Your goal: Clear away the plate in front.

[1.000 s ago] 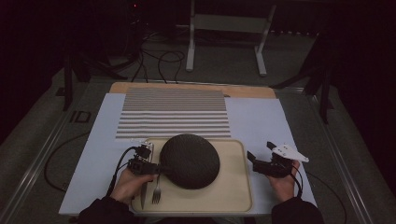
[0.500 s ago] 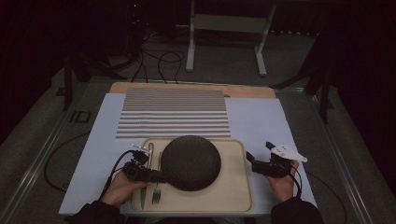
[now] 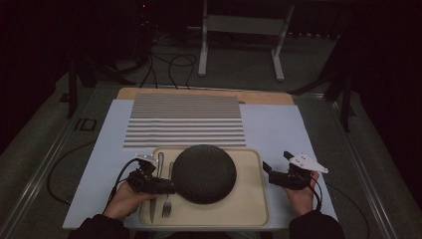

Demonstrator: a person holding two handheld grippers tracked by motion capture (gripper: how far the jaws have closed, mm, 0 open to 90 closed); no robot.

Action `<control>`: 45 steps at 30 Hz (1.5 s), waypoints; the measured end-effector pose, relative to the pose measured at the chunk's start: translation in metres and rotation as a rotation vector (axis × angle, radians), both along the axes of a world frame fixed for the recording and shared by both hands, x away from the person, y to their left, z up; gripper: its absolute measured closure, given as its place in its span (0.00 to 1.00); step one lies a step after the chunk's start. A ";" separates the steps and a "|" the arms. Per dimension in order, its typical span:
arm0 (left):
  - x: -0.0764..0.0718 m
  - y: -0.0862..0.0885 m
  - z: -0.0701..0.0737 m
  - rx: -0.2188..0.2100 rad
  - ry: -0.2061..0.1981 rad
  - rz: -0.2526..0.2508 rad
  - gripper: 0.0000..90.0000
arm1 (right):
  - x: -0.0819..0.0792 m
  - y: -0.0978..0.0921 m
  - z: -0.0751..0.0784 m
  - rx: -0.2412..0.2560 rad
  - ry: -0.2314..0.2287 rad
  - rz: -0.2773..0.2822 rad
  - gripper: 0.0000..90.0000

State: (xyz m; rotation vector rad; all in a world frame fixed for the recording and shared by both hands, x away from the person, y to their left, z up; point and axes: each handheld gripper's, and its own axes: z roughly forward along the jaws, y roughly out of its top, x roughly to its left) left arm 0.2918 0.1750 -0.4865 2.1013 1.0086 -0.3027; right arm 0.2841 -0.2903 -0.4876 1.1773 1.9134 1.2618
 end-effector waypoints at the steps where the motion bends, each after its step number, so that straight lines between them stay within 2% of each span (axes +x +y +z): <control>1: 0.000 0.001 0.001 -0.015 -0.015 0.004 0.60 | 0.000 0.000 0.000 -0.003 0.000 -0.001 0.10; 2: 0.000 0.001 0.001 -0.015 -0.015 0.004 0.60 | 0.000 0.001 0.000 -0.001 0.000 0.000 0.10; 5: -0.001 0.007 0.006 -0.034 -0.092 0.020 0.54 | 0.000 0.000 0.000 -0.002 -0.002 0.004 0.10; 6: -0.001 0.007 0.006 -0.034 -0.092 0.020 0.49 | 0.000 0.000 0.000 -0.002 -0.002 0.004 0.10; 8: -0.003 0.008 0.011 -0.021 -0.147 0.040 0.41 | 0.000 0.000 0.000 0.000 -0.005 0.005 0.10; 9: -0.004 0.009 0.013 -0.020 -0.181 0.048 0.37 | 0.000 0.000 0.000 0.001 -0.006 0.006 0.10; 10: -0.006 0.011 0.018 -0.019 -0.235 0.065 0.32 | -0.001 0.000 0.000 0.001 -0.006 0.007 0.10; 11: -0.008 0.013 0.020 -0.016 -0.262 0.073 0.29 | -0.001 0.000 0.000 0.002 -0.006 0.007 0.10; 15: -0.011 0.022 0.025 -0.013 -0.351 0.127 0.19 | -0.002 -0.001 0.001 0.003 -0.012 0.012 0.10; 16: -0.011 0.025 0.026 -0.020 -0.367 0.149 0.18 | -0.003 -0.001 0.002 0.002 -0.015 0.014 0.10; 17: -0.011 0.025 0.026 -0.020 -0.367 0.149 0.17 | -0.003 -0.001 0.002 0.002 -0.015 0.014 0.10; 18: -0.013 0.033 0.026 -0.032 -0.412 0.197 0.17 | -0.005 -0.002 0.002 0.005 -0.021 0.017 0.10; 19: -0.013 0.033 0.026 -0.032 -0.412 0.197 0.17 | -0.005 -0.002 0.002 0.005 -0.021 0.017 0.10; 20: -0.014 0.042 0.027 -0.045 -0.457 0.244 0.17 | -0.006 -0.003 0.003 0.011 -0.027 0.021 0.10; 23: -0.017 0.056 0.028 -0.036 -0.522 0.326 0.15 | -0.008 -0.004 0.003 0.013 -0.037 0.032 0.10; 24: -0.018 0.060 0.029 -0.017 -0.545 0.350 0.13 | -0.008 -0.004 0.002 0.012 -0.039 0.033 0.10; 29: -0.023 0.077 0.031 0.034 -0.627 0.426 0.02 | -0.012 -0.003 0.002 0.015 -0.060 0.049 0.10; 33: -0.029 0.089 0.032 0.045 -0.717 0.499 0.00 | -0.015 -0.005 0.003 0.033 -0.079 0.059 0.10; 34: -0.029 0.089 0.032 0.045 -0.717 0.499 0.00 | -0.016 -0.005 0.003 0.032 -0.082 0.059 0.10; 35: -0.032 0.095 0.031 0.036 -0.745 0.529 0.01 | -0.017 -0.005 0.003 0.031 -0.084 0.062 0.10; 36: -0.032 0.095 0.031 0.036 -0.745 0.529 0.01 | -0.017 -0.005 0.003 0.034 -0.086 0.063 0.10; 37: -0.032 0.100 0.028 0.039 -0.753 0.554 0.01 | -0.018 -0.006 0.003 0.033 -0.088 0.064 0.10; 41: -0.030 0.103 0.021 0.054 -0.739 0.574 0.00 | -0.018 -0.005 0.002 0.030 -0.090 0.069 0.10; 45: -0.028 0.102 0.018 0.066 -0.731 0.566 0.00 | -0.018 -0.005 0.002 0.030 -0.093 0.066 0.10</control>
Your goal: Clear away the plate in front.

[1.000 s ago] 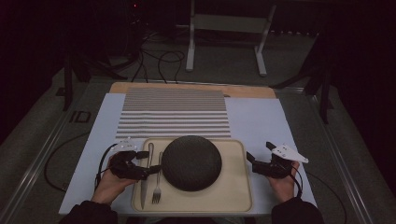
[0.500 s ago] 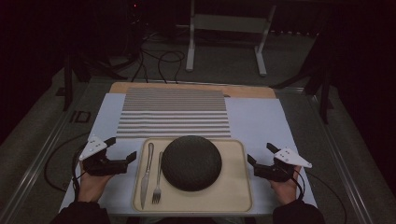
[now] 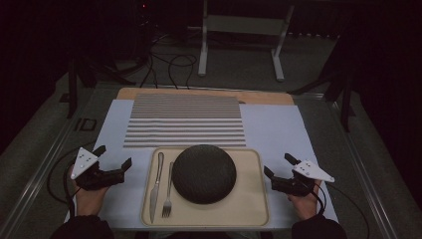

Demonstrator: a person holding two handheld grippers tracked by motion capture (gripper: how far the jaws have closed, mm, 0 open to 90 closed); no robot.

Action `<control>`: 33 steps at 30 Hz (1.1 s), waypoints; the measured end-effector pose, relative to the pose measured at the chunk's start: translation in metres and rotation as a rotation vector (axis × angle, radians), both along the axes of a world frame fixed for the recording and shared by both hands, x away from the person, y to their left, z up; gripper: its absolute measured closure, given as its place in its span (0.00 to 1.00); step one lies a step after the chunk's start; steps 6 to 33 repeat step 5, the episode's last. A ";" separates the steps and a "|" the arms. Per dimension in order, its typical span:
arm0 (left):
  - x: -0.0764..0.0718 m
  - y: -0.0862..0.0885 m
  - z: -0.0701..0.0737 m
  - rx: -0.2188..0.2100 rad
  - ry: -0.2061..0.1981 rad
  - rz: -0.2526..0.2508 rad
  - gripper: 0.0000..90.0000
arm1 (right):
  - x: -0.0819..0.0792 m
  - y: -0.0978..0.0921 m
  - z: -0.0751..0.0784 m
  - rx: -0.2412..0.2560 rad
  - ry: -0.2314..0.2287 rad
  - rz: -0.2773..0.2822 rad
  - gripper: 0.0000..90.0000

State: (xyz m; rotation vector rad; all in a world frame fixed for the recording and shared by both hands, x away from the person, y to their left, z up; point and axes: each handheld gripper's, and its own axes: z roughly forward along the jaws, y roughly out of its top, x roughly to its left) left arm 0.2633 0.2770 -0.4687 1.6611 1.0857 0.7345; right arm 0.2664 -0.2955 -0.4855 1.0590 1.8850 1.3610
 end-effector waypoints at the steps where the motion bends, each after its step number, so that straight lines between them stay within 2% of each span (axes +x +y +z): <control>1: 0.000 0.000 -0.001 0.001 0.002 -0.002 0.00 | 0.000 0.000 0.000 0.001 -0.001 -0.001 0.10; 4: 0.001 -0.002 -0.002 0.011 0.005 -0.001 0.00 | 0.000 0.000 0.000 0.000 -0.001 -0.001 0.10; 33: 0.001 -0.002 -0.002 0.011 0.005 -0.001 0.00 | 0.000 0.000 0.000 0.000 -0.001 -0.001 0.10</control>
